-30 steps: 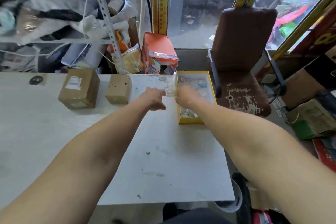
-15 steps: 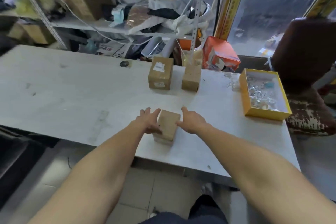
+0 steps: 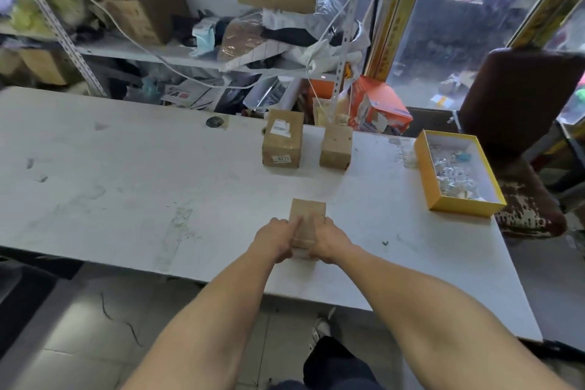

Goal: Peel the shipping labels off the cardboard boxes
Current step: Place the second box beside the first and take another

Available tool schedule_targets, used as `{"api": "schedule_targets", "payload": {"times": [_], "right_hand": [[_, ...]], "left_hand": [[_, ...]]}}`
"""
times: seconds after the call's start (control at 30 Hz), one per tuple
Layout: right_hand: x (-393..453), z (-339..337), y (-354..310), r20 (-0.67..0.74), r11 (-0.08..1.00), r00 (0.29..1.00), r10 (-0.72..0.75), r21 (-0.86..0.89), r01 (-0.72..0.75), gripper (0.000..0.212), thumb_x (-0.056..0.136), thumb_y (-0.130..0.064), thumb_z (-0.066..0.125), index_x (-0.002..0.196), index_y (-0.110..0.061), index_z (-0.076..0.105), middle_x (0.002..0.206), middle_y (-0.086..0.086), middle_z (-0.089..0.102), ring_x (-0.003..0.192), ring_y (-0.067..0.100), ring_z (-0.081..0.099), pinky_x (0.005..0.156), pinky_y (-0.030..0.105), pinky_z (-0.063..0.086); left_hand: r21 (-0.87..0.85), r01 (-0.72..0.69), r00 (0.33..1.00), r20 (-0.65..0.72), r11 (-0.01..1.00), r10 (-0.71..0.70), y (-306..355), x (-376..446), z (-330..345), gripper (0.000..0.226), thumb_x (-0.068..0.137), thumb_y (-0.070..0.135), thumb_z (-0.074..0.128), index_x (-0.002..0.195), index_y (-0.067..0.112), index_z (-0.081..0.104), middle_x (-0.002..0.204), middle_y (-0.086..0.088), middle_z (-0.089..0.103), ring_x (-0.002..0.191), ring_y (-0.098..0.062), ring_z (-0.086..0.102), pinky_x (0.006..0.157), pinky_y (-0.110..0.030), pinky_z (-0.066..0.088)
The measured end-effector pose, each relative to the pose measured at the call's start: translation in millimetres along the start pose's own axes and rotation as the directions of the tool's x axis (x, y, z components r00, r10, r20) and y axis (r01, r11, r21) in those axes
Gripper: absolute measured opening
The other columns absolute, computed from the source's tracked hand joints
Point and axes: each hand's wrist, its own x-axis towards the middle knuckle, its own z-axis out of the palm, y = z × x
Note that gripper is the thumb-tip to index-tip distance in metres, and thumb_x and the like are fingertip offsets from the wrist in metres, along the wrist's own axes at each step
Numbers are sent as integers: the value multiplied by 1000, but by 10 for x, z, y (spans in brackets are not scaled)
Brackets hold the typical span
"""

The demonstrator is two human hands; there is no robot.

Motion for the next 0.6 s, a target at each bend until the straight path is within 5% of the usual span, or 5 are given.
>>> {"api": "schedule_targets", "payload": {"times": [0.2, 0.6], "right_hand": [[169, -434, 322, -76, 999, 997, -18, 29, 20, 73, 78, -21, 64, 138, -21, 22, 134, 11, 37, 100, 32, 53, 71, 38, 52], [1019, -1896, 1394, -235, 991, 967, 97, 116, -71, 93, 73, -21, 70, 147, -26, 13, 141, 12, 33, 114, 31, 49, 73, 36, 54]], "left_hand": [[19, -100, 985, -137, 995, 101, 204, 351, -284, 72, 88, 24, 63, 150, 29, 27, 117, -9, 60, 114, -28, 49, 80, -38, 48], [233, -290, 915, -215, 928, 340, 1298, 1875, -1464, 75, 84, 37, 68, 149, 28, 33, 123, -15, 61, 120, -33, 49, 96, -40, 45]]}}
